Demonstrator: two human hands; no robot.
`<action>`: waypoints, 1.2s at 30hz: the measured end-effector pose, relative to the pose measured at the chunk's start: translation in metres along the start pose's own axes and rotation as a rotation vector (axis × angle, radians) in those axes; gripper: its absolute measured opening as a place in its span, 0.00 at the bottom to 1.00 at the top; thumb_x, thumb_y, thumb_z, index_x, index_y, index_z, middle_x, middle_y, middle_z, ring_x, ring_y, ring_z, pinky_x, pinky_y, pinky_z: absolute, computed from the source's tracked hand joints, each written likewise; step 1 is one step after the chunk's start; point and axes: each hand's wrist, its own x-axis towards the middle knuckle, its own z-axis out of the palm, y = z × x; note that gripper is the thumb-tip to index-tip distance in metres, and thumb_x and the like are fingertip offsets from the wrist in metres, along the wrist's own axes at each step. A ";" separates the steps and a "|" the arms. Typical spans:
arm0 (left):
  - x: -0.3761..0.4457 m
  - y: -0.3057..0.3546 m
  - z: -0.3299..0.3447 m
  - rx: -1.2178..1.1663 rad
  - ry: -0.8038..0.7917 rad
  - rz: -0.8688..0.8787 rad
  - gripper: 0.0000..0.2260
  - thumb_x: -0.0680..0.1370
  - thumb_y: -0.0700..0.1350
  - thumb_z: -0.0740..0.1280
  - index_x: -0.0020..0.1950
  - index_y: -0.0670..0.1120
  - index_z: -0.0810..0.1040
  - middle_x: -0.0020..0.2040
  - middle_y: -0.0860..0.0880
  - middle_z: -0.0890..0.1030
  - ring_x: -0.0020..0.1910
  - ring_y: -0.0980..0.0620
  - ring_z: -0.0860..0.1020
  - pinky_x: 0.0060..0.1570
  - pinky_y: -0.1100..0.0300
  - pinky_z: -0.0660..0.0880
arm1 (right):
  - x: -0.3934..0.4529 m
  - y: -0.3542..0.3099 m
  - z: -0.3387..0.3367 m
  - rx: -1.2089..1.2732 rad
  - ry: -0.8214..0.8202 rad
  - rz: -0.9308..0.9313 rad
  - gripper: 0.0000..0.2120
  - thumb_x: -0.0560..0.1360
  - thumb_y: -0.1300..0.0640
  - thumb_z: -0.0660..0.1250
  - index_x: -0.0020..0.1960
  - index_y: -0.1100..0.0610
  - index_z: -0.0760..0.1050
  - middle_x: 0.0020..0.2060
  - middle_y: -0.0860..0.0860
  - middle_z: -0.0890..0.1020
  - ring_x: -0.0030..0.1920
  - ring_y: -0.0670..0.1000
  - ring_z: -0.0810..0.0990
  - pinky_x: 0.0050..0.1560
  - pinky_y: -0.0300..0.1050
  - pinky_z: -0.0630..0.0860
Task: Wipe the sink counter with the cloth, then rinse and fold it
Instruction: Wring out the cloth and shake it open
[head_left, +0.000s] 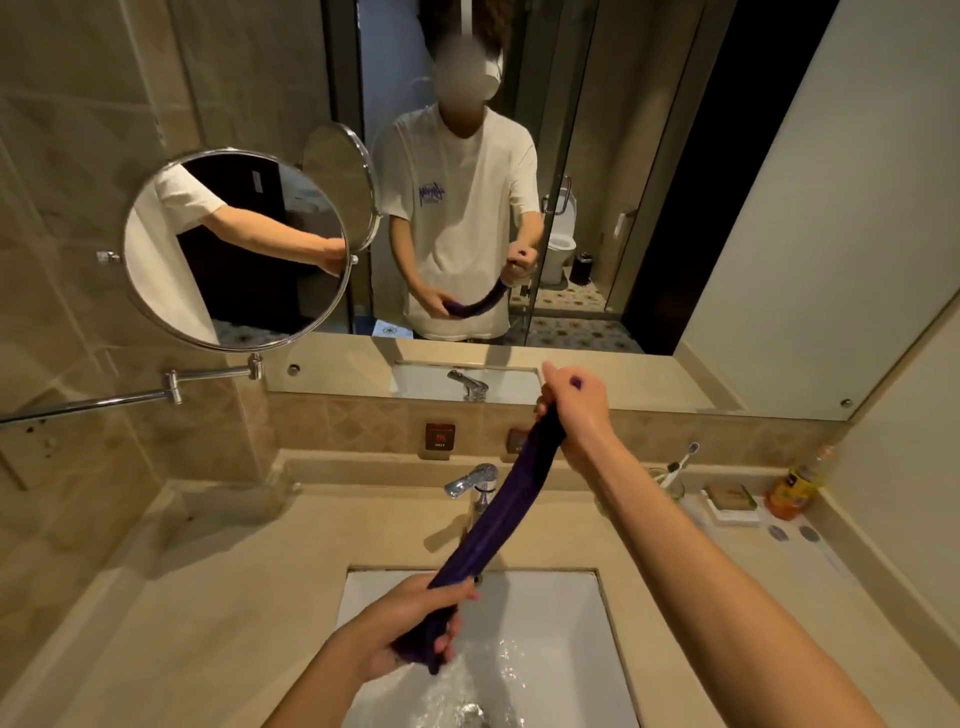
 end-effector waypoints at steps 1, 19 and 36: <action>0.000 0.000 0.004 -0.164 -0.039 -0.063 0.28 0.74 0.58 0.75 0.60 0.36 0.79 0.38 0.41 0.78 0.28 0.49 0.71 0.36 0.53 0.74 | -0.008 0.010 0.001 -0.088 -0.063 -0.038 0.15 0.82 0.54 0.66 0.38 0.56 0.70 0.29 0.52 0.74 0.31 0.51 0.74 0.35 0.47 0.75; 0.005 0.020 0.039 -0.502 -0.101 -0.105 0.20 0.62 0.46 0.82 0.48 0.39 0.80 0.39 0.41 0.77 0.35 0.45 0.77 0.33 0.57 0.74 | -0.148 0.069 -0.039 -0.275 -0.820 -0.098 0.08 0.75 0.66 0.66 0.46 0.56 0.81 0.55 0.58 0.84 0.58 0.60 0.82 0.63 0.59 0.78; -0.043 0.128 0.027 0.553 -0.440 -0.102 0.21 0.75 0.31 0.70 0.67 0.37 0.73 0.50 0.43 0.82 0.42 0.52 0.80 0.41 0.61 0.78 | -0.079 0.023 -0.037 -1.007 -1.054 -0.266 0.23 0.69 0.59 0.78 0.61 0.51 0.75 0.45 0.48 0.83 0.41 0.41 0.82 0.41 0.34 0.76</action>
